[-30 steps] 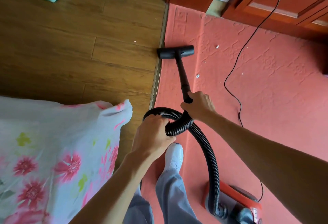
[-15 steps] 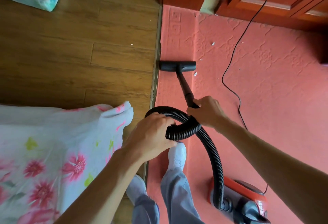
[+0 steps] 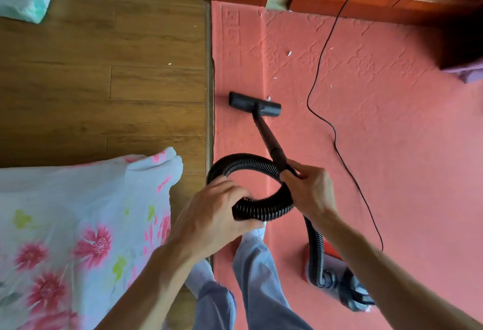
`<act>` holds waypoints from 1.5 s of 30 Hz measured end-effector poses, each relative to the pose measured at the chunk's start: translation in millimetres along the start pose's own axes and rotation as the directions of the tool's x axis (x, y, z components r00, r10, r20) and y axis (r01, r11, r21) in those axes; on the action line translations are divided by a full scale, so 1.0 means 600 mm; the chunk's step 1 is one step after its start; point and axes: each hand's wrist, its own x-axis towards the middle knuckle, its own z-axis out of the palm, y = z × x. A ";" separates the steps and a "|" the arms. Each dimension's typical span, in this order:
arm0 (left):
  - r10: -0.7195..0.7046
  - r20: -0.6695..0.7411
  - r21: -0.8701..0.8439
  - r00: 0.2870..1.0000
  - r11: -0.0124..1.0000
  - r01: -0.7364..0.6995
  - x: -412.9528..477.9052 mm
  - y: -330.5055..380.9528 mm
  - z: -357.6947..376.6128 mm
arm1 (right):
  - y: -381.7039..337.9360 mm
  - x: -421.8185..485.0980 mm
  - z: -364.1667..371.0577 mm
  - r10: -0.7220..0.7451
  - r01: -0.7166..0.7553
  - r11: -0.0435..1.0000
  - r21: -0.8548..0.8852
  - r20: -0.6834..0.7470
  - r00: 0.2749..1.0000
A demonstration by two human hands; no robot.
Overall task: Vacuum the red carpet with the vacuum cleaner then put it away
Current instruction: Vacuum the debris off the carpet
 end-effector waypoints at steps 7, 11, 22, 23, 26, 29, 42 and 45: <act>0.031 0.089 0.067 0.996 0.997 -0.037 -0.002 0.026 0.014 | 0.046 -0.017 -0.009 0.245 -0.251 0.961 0.115 0.064 0.967; 0.008 0.098 0.159 0.995 0.987 -0.024 0.039 0.031 0.024 | 0.039 0.039 -0.002 0.221 -0.228 0.967 0.116 0.067 0.973; -0.015 0.168 0.067 0.986 0.998 0.004 0.108 0.056 0.037 | 0.048 0.107 -0.047 0.185 -0.189 0.981 0.048 0.084 0.979; -0.021 0.192 0.030 0.981 0.999 0.015 0.106 0.059 0.027 | 0.050 0.089 -0.057 0.176 -0.182 0.982 0.054 0.097 0.980; 0.003 0.290 0.034 0.957 0.999 -0.013 0.101 0.071 0.010 | 0.062 0.040 -0.081 0.162 -0.174 0.982 0.076 0.140 0.977; 0.026 0.327 0.070 0.945 0.996 -0.052 0.103 0.081 0.008 | 0.069 0.034 -0.080 0.162 -0.178 0.980 0.091 0.159 0.974; -0.011 0.228 0.106 0.974 0.994 -0.013 0.162 0.045 0.044 | 0.033 0.197 -0.024 0.104 -0.104 0.995 -0.003 0.113 0.988; 0.027 0.178 0.085 0.984 0.995 -0.043 0.161 0.046 0.034 | 0.024 0.167 -0.047 0.086 -0.088 0.996 0.012 0.125 0.988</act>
